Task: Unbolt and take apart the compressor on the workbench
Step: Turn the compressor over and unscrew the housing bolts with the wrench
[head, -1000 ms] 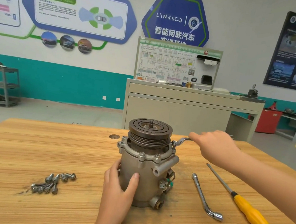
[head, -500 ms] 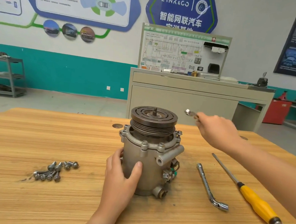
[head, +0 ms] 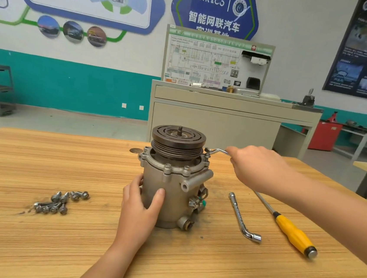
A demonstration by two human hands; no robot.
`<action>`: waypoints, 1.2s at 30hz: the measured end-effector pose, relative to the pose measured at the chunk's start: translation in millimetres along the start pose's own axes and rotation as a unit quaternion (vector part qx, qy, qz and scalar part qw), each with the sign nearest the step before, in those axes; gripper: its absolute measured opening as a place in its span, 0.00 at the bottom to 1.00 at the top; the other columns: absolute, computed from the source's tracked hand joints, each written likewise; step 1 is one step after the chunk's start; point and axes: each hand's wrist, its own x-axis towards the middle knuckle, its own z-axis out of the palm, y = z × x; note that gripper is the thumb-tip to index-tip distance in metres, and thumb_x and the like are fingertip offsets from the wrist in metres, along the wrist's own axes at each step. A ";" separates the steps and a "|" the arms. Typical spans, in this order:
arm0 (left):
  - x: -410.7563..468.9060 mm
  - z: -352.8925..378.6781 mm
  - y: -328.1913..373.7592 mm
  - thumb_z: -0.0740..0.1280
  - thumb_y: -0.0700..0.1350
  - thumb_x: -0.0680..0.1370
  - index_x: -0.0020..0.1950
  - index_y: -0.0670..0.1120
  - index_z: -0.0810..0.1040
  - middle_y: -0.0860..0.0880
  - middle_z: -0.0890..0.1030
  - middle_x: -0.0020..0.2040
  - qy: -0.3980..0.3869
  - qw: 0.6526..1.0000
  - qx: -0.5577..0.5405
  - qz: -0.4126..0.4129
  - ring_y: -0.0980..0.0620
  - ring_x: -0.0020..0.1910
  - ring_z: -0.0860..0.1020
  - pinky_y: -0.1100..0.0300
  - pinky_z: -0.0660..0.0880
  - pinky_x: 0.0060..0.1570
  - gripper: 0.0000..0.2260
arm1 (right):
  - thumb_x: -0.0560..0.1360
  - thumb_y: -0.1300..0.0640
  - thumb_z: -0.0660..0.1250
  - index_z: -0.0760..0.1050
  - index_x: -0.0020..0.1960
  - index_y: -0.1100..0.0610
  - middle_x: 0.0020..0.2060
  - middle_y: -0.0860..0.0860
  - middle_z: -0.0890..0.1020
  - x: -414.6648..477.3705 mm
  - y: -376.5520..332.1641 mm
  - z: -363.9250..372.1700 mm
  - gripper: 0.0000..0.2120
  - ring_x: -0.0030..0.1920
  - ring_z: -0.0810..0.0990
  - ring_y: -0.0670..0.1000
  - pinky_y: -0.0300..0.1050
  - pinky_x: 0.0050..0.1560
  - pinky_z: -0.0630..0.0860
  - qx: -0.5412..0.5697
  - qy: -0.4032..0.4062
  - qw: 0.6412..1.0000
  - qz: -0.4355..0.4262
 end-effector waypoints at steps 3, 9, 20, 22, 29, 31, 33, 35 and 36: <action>0.6 0.6 -0.7 0.66 0.50 0.75 0.72 0.48 0.63 0.54 0.65 0.60 0.002 1.000 0.001 0.002 0.55 0.61 0.67 0.61 0.62 0.60 0.27 | 0.77 0.64 0.55 0.68 0.62 0.55 0.29 0.48 0.62 3.1 -1.4 -9.3 0.14 0.27 0.62 0.47 0.39 0.24 0.57 -0.052 -0.017 0.998 -0.009; 1.0 1.2 -2.5 0.66 0.49 0.76 0.72 0.47 0.63 0.54 0.65 0.60 0.005 1.000 0.000 0.005 0.54 0.61 0.67 0.61 0.62 0.61 0.26 | 0.75 0.68 0.57 0.71 0.57 0.58 0.29 0.50 0.63 0.8 -15.5 -27.3 0.13 0.26 0.61 0.48 0.40 0.22 0.57 -0.148 -0.061 0.986 -0.052; -0.5 0.8 0.6 0.65 0.52 0.74 0.72 0.48 0.63 0.54 0.64 0.61 -0.005 1.000 -0.007 -0.001 0.55 0.63 0.66 0.63 0.61 0.61 0.28 | 0.78 0.62 0.53 0.63 0.68 0.51 0.30 0.46 0.66 23.8 23.5 -6.0 0.20 0.29 0.66 0.46 0.39 0.24 0.59 -0.116 -0.050 0.988 -0.084; -0.6 1.0 1.6 0.65 0.52 0.75 0.72 0.48 0.63 0.55 0.64 0.61 -0.006 1.000 -0.012 -0.003 0.57 0.62 0.66 0.63 0.61 0.60 0.27 | 0.77 0.65 0.53 0.64 0.66 0.52 0.29 0.47 0.66 35.2 24.7 7.5 0.19 0.28 0.67 0.47 0.39 0.25 0.60 -0.118 -0.016 0.990 -0.075; -1.3 -0.5 3.9 0.65 0.51 0.75 0.71 0.50 0.63 0.55 0.64 0.61 -0.004 1.000 -0.006 -0.010 0.58 0.62 0.66 0.65 0.61 0.60 0.26 | 0.71 0.74 0.63 0.76 0.51 0.67 0.38 0.61 0.83 58.9 16.1 62.5 0.10 0.39 0.81 0.60 0.59 0.60 0.69 0.016 0.190 0.977 -0.092; -0.9 -0.5 3.4 0.65 0.51 0.75 0.70 0.51 0.63 0.55 0.65 0.60 -0.004 1.000 0.000 -0.007 0.58 0.63 0.66 0.65 0.61 0.60 0.25 | 0.75 0.70 0.62 0.76 0.55 0.65 0.36 0.60 0.82 57.7 13.7 65.1 0.10 0.37 0.80 0.61 0.55 0.47 0.73 0.114 0.223 0.968 -0.037; -1.5 -0.2 3.8 0.66 0.50 0.75 0.71 0.50 0.63 0.55 0.64 0.61 0.004 1.000 0.005 -0.004 0.58 0.63 0.65 0.69 0.60 0.59 0.26 | 0.79 0.63 0.58 0.73 0.61 0.61 0.35 0.57 0.80 49.5 12.1 64.8 0.12 0.36 0.78 0.59 0.48 0.36 0.72 0.294 0.265 0.914 0.091; -1.4 -0.6 6.3 0.68 0.48 0.74 0.72 0.47 0.63 0.54 0.62 0.63 0.032 0.999 0.023 0.017 0.60 0.62 0.63 0.80 0.57 0.54 0.28 | 0.79 0.59 0.58 0.71 0.63 0.58 0.37 0.52 0.81 35.0 7.2 64.7 0.13 0.38 0.80 0.52 0.45 0.37 0.75 0.471 0.276 0.817 0.189; -1.9 -1.5 8.3 0.69 0.47 0.73 0.72 0.47 0.62 0.53 0.62 0.64 0.049 0.998 0.031 0.032 0.60 0.63 0.62 0.84 0.55 0.52 0.29 | 0.79 0.59 0.58 0.71 0.62 0.56 0.37 0.49 0.81 24.2 3.1 65.2 0.12 0.39 0.80 0.48 0.41 0.39 0.76 0.527 0.277 0.777 0.205</action>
